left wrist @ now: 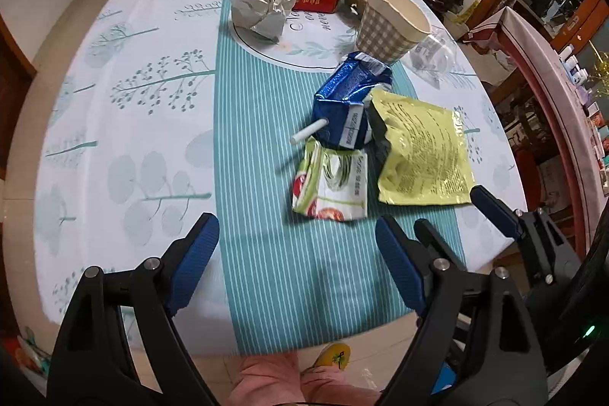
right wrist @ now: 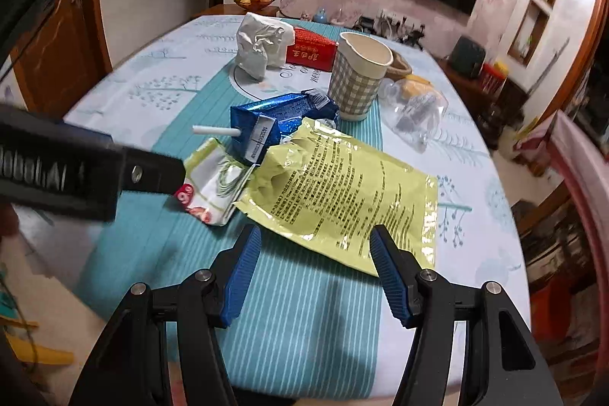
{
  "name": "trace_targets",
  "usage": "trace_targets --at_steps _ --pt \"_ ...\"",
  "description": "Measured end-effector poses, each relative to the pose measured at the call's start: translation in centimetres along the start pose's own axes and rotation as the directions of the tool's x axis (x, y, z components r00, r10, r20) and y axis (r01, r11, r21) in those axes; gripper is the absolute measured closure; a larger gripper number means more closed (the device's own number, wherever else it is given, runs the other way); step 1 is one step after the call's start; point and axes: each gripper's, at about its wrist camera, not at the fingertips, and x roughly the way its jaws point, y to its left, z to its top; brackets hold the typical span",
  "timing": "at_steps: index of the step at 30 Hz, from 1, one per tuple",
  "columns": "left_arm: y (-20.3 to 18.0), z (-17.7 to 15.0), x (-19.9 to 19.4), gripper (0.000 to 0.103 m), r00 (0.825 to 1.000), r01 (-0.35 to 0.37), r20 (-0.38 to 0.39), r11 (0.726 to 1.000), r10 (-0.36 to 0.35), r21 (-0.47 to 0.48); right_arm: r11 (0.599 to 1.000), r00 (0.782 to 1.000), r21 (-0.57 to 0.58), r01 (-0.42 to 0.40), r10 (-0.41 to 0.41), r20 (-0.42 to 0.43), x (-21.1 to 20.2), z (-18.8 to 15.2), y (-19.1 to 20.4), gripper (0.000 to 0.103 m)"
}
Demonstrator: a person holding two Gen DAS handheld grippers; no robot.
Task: Collect trash
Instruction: 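Grasp the yellow packet with the right gripper while the left grasps the green-white sachet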
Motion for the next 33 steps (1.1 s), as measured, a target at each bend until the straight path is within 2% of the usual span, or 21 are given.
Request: trace_targets --at_steps 7,14,17,19,22,23,24,26,33 --pt "1.4 1.7 3.4 0.021 0.997 0.065 -0.045 0.998 -0.065 -0.014 0.990 0.996 -0.110 0.084 -0.081 0.027 3.1 -0.4 2.1 0.042" --pt "2.0 2.5 5.7 0.027 0.992 0.105 -0.074 0.994 -0.106 -0.013 0.982 0.985 -0.103 0.161 -0.154 0.075 5.3 0.4 2.1 0.044" --pt "1.9 2.9 6.5 0.035 0.989 0.121 -0.085 0.993 -0.120 -0.003 0.981 0.984 -0.096 0.169 -0.162 0.076 6.2 0.9 1.8 0.058" --pt "1.7 3.0 6.7 0.038 0.989 0.124 -0.083 0.992 -0.123 0.008 0.979 0.982 -0.094 0.178 -0.172 0.074 6.5 1.1 1.5 0.070" --pt "1.2 3.1 7.0 0.051 0.989 0.124 -0.080 0.992 -0.122 0.031 0.977 0.980 -0.087 0.192 -0.187 0.070 6.7 1.3 1.2 0.080" --pt "1.1 3.2 7.0 0.060 0.990 0.123 -0.078 0.992 -0.120 0.037 0.980 0.981 -0.077 0.185 -0.179 0.075 6.6 1.4 0.9 0.081" --pt "1.0 3.1 7.0 0.078 0.988 0.135 -0.085 0.990 -0.132 0.037 0.982 0.982 -0.065 0.178 -0.173 0.082 6.3 1.5 0.6 0.083" --pt "0.9 3.1 7.3 0.093 0.985 0.143 -0.101 0.989 -0.139 0.035 0.984 0.982 -0.051 0.170 -0.165 0.096 5.2 1.7 0.6 0.087" --pt "0.5 1.8 5.0 0.097 0.993 0.111 -0.051 0.993 -0.108 0.046 0.993 0.987 0.054 0.101 -0.107 0.118 0.6 2.6 -1.4 0.092"
